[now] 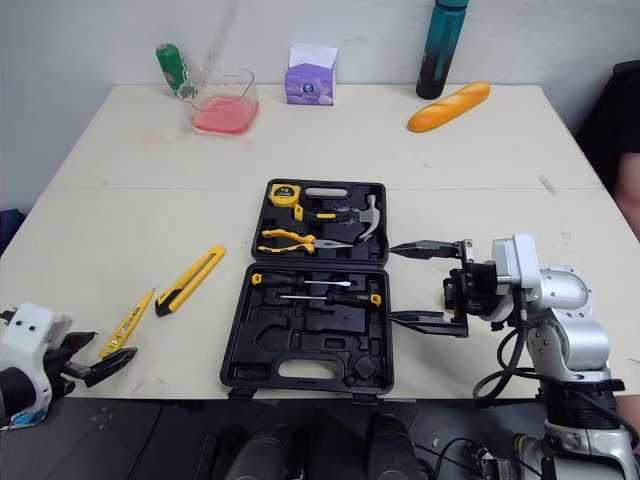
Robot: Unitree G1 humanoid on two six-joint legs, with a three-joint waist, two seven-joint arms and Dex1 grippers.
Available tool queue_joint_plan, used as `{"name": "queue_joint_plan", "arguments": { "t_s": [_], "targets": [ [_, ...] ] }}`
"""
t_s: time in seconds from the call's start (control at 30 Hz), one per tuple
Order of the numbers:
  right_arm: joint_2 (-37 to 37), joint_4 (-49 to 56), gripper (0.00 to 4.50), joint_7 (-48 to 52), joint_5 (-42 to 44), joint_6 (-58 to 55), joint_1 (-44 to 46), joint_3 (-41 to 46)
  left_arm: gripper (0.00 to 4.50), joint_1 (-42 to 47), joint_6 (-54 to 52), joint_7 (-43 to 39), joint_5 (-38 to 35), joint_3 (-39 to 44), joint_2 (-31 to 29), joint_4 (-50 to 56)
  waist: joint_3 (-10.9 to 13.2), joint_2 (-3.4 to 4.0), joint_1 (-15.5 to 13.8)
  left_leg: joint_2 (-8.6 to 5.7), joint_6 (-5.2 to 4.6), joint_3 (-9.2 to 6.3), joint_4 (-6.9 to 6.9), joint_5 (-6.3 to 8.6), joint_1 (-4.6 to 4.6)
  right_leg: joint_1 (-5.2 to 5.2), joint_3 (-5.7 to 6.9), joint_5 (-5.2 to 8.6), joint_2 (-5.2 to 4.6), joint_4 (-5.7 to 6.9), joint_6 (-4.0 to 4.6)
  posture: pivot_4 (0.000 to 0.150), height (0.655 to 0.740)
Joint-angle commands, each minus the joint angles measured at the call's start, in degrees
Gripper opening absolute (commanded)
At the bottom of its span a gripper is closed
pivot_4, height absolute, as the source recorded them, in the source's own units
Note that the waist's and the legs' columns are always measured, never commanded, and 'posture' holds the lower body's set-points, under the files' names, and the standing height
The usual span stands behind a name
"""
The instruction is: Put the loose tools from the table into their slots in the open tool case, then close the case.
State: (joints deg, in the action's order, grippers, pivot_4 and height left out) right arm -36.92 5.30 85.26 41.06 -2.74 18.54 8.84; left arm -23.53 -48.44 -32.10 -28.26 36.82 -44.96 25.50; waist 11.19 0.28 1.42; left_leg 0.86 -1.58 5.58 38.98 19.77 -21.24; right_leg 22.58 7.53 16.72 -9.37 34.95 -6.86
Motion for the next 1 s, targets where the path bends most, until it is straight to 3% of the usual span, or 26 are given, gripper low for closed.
{"name": "queue_joint_plan", "arguments": {
  "t_s": [0.03,0.63,0.73,0.97,1.0],
  "targets": [
    [0.4,4.03,4.42,-1.25,0.41,-0.16,0.1,-0.29,4.5,0.54,2.28,-0.96,0.39,0.67,1.07,-1.75,0.0,0.0,-0.03,0.01,0.01,-0.01,0.0,0.0,0.0,0.0,0.0,0.01,-0.03,0.0,0.01,0.15,0.74],
    [0.22,6.69,4.42,-6.27,-0.96,-3.28,0.93,-2.15,4.5,4.4,6.08,-3.99,3.56,-6.01,0.68,-6.86,-0.01,-0.02,-1.62,-0.02,0.02,-0.02,0.01,-0.01,0.07,0.01,0.03,0.02,-0.11,0.0,0.04,0.15,0.74],
    [0.29,6.33,4.5,-6.31,-1.23,-3.48,0.52,-2.01,3.7,5.47,6.68,-4.08,4.14,-7.18,0.77,-7.86,-0.01,-0.01,-1.71,-0.02,0.01,-0.02,0.01,-0.02,0.07,0.0,0.05,0.02,-0.1,0.01,0.04,0.15,0.74],
    [0.1,5.22,4.5,-5.01,-1.81,-1.9,-2.65,-0.97,0.56,6.29,5.49,-3.17,3.99,-6.58,1.77,-8.66,-0.01,-0.01,-1.88,-0.05,-0.01,-0.01,0.0,-0.01,0.06,-0.01,0.09,0.02,-0.08,0.02,0.04,0.15,0.74],
    [0.06,5.18,4.5,-4.86,-1.83,-1.78,-2.88,-0.89,0.56,6.24,5.53,-3.26,4.03,-6.61,1.73,-8.65,-0.01,-0.01,-1.84,-0.06,-0.01,0.01,0.0,-0.01,0.07,-0.01,0.11,0.02,-0.07,0.02,0.03,0.15,0.74]
  ]
}}
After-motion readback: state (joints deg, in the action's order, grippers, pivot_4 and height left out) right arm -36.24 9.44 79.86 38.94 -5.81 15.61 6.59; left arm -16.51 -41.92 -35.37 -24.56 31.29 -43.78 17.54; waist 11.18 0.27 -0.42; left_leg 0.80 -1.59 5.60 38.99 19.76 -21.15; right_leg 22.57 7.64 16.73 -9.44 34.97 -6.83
